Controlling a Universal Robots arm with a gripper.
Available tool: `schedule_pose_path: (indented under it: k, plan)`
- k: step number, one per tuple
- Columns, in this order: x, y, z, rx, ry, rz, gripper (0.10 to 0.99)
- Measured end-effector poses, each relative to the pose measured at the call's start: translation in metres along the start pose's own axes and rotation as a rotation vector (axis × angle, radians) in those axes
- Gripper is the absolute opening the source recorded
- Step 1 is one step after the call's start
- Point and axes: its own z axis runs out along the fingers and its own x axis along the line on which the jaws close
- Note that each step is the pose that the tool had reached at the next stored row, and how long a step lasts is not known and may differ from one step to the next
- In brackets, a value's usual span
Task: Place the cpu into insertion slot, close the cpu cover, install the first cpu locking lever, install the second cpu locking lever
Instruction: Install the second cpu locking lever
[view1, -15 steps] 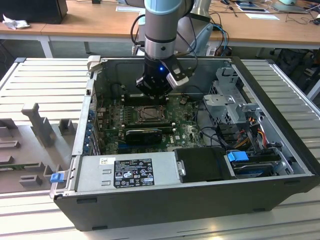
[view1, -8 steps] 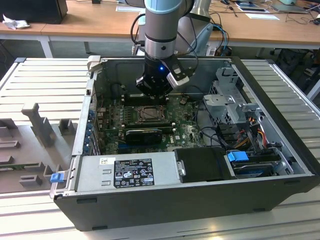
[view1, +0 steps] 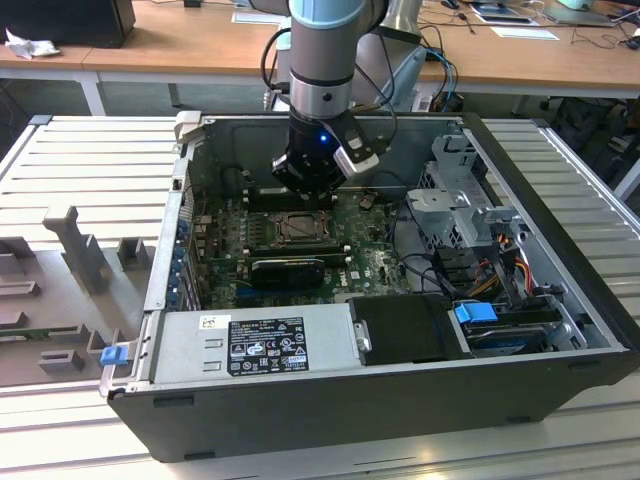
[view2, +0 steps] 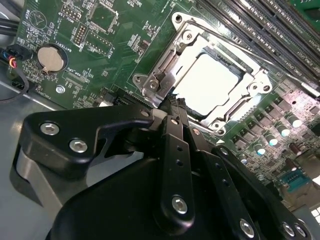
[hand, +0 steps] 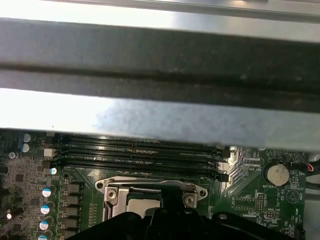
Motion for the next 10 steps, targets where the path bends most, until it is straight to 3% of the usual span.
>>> schedule_pose_path:
  k: [5,10]
  plan:
    - [0.0002,-0.0020,0.0000,0.000,-0.0001,0.000,0.106]
    - [0.0001,-0.0019,-0.0049,0.000,0.0000,0.000,0.106]
